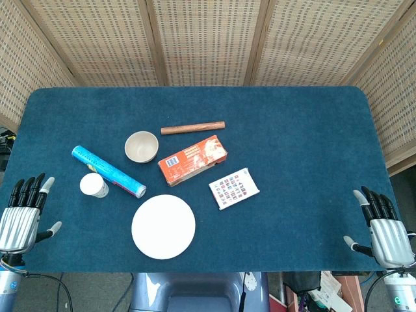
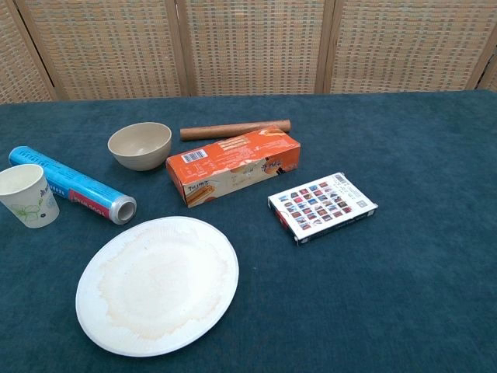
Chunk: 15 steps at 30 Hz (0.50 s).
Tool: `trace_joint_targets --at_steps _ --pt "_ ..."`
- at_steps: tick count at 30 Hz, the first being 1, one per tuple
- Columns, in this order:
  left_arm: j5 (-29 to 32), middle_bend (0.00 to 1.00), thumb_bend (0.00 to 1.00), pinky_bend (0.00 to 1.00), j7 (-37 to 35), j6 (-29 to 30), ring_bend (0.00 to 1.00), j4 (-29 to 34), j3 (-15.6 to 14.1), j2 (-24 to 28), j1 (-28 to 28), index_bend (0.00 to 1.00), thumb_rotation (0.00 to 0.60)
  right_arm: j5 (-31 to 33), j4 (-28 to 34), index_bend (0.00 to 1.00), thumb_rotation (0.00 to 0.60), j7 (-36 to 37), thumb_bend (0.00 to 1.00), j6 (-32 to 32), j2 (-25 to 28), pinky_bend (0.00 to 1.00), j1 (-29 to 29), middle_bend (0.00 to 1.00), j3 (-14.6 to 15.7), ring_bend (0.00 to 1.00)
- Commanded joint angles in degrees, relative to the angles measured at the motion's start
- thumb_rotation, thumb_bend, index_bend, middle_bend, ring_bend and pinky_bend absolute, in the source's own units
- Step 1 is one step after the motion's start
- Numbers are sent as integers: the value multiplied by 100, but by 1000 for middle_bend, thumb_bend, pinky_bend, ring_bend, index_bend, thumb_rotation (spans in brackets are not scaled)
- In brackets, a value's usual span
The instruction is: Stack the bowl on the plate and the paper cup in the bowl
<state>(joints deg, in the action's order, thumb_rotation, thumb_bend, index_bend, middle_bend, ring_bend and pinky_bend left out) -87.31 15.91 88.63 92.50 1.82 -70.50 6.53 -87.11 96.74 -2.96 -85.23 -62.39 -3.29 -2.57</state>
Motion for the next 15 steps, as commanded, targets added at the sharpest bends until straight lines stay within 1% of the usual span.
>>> trace_joint_targets --at_steps 1,15 --pt "2 0 27 0 -4 0 0 -7 8 -3 -3 0 600 -2 2 0 600 2 145 -6 1 0 1 0 -2 0" --pt "17 0 27 0 -30 -70 0 -34 36 -6 2 0 600 -62 5 0 600 36 145 -142 -2 0 42 0 -27 0"
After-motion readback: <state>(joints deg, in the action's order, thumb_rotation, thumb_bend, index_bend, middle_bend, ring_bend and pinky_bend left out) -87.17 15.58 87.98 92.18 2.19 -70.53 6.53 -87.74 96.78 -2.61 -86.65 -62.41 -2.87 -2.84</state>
